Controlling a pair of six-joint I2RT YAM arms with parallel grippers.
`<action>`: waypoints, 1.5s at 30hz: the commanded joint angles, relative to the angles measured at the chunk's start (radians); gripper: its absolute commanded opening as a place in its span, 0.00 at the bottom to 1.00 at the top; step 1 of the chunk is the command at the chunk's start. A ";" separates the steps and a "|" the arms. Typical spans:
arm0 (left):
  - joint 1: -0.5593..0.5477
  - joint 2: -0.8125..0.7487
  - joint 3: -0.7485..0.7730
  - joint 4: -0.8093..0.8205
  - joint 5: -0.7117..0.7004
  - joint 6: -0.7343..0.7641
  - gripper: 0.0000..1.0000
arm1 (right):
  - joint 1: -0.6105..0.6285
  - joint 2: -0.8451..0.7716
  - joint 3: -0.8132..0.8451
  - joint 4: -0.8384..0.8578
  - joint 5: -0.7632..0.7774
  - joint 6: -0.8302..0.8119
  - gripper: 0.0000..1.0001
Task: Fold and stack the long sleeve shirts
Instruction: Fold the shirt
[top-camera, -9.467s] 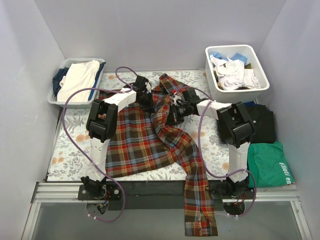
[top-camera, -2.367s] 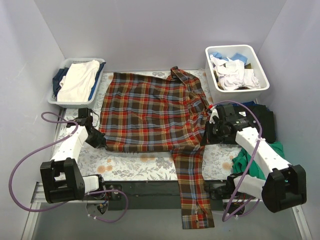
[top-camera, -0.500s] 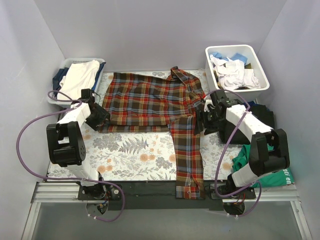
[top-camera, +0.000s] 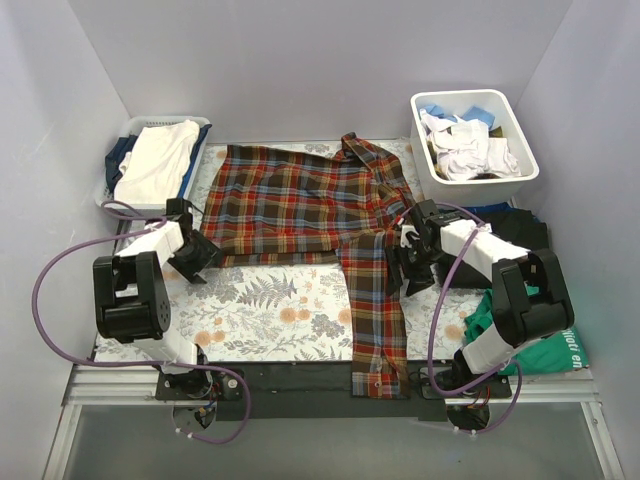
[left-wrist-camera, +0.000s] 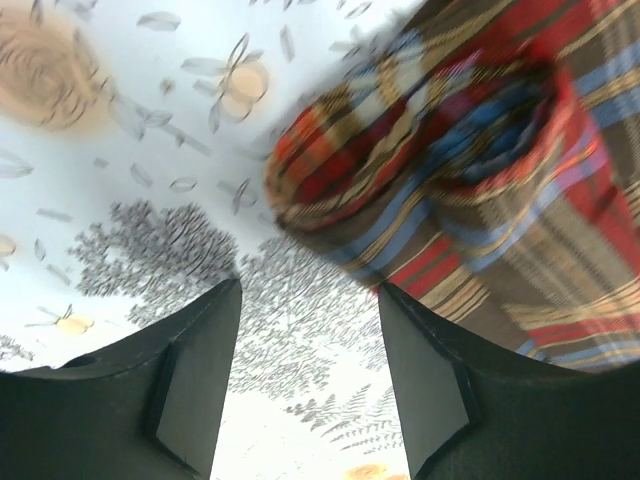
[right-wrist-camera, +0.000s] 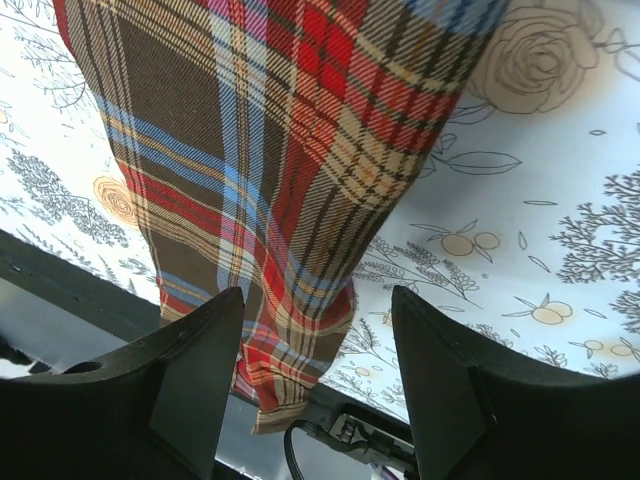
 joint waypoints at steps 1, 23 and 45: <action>0.001 -0.080 -0.055 -0.018 -0.011 0.006 0.57 | 0.019 0.014 -0.021 -0.002 -0.032 -0.017 0.64; 0.000 -0.070 -0.122 -0.038 0.025 -0.017 0.00 | 0.030 -0.182 -0.172 -0.050 -0.016 0.075 0.01; 0.000 -0.084 0.128 -0.021 0.038 0.066 0.45 | -0.072 0.375 0.778 0.425 -0.159 0.236 0.01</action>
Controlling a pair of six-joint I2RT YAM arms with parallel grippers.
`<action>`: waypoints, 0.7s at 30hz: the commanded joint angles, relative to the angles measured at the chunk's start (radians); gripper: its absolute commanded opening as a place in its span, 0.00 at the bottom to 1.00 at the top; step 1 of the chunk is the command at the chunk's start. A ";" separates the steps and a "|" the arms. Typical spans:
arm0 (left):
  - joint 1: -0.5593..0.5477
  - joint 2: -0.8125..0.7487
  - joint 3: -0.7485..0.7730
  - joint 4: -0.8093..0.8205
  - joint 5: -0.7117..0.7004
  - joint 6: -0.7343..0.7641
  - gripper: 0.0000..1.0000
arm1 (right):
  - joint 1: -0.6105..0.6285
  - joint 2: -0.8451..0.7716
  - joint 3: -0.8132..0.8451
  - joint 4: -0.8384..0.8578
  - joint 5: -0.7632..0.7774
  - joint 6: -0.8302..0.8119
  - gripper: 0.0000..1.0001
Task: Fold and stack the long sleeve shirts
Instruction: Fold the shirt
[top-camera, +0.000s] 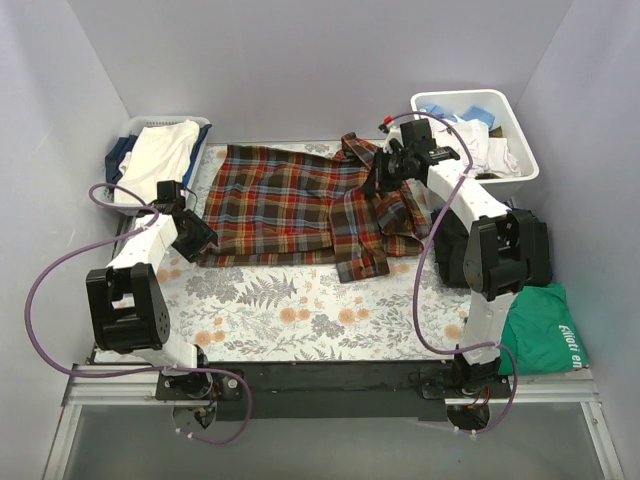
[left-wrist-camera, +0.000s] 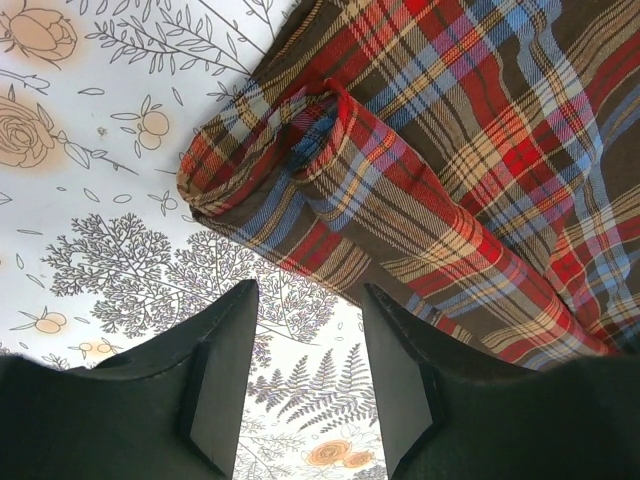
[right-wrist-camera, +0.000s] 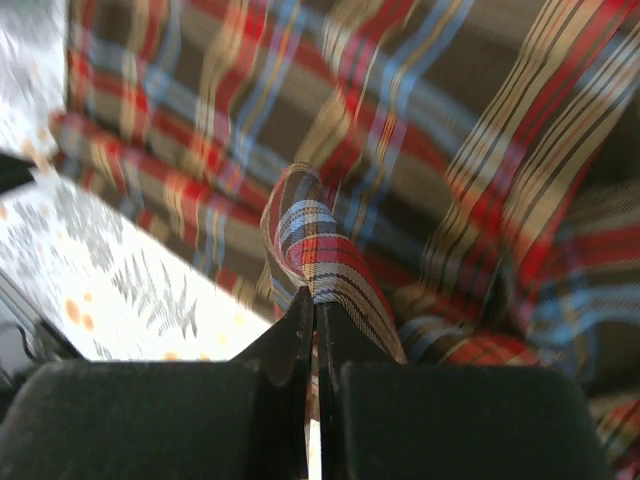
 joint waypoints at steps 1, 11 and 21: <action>0.000 0.012 0.036 -0.002 -0.006 0.033 0.45 | -0.074 0.055 0.098 0.236 -0.061 0.154 0.01; -0.011 0.073 0.046 0.018 -0.004 0.050 0.45 | -0.108 0.293 0.213 0.710 -0.177 0.541 0.39; -0.045 0.152 0.093 0.067 -0.020 0.104 0.46 | -0.090 0.083 0.121 0.174 0.028 0.088 0.99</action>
